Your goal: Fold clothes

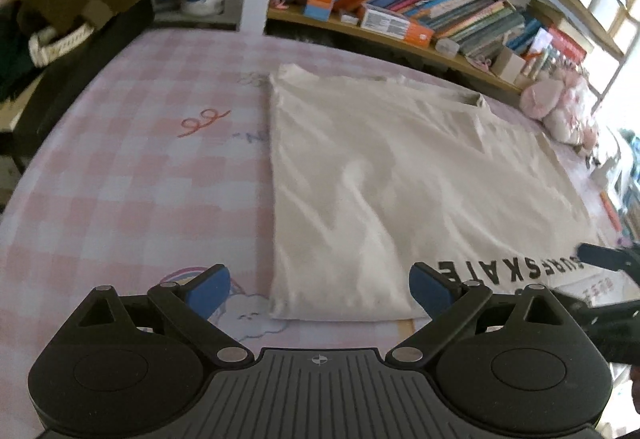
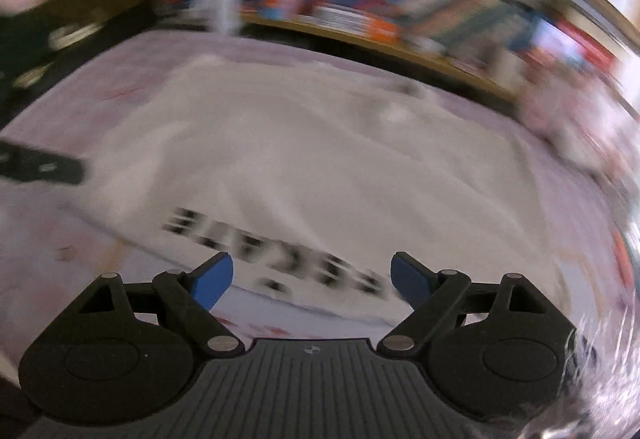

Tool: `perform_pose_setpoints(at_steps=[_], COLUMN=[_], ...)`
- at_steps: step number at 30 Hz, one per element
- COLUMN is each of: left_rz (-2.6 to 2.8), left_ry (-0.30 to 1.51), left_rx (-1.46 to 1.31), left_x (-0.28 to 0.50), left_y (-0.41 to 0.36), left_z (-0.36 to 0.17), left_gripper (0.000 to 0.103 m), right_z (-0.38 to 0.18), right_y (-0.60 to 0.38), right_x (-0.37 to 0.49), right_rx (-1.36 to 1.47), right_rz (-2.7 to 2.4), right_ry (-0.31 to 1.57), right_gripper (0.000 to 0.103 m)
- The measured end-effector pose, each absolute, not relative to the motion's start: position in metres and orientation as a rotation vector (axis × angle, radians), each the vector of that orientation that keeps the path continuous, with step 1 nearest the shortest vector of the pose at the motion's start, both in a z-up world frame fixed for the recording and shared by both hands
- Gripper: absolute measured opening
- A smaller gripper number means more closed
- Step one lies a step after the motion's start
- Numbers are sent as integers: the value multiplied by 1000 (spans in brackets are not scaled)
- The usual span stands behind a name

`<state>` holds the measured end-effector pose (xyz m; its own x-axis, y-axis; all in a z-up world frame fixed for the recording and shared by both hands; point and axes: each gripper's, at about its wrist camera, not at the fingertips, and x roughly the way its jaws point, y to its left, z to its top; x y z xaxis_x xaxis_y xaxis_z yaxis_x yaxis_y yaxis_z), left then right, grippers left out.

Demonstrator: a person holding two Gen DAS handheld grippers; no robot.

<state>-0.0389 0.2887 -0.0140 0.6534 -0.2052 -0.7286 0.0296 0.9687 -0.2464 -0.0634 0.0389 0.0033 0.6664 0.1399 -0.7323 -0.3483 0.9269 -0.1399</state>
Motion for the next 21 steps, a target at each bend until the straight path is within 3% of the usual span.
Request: perform_pose_setpoints(at_steps=[8, 13, 15, 21], left_rz=[-136, -152, -152, -129], left_ry=[879, 900, 902, 913], left_rx=[-423, -578, -621, -788], left_x=[-28, -21, -19, -14], left_y=[328, 344, 350, 377], left_z=[-24, -32, -34, -41], left_gripper=[98, 98, 98, 98], right_z=[0, -9, -11, -14], right_y=[131, 161, 172, 206], right_x=[-52, -46, -45, -52], right_rx=[-555, -609, -627, -653], right_rz=[580, 660, 684, 796], right_ry=[733, 753, 761, 759], right_gripper=[76, 62, 51, 50])
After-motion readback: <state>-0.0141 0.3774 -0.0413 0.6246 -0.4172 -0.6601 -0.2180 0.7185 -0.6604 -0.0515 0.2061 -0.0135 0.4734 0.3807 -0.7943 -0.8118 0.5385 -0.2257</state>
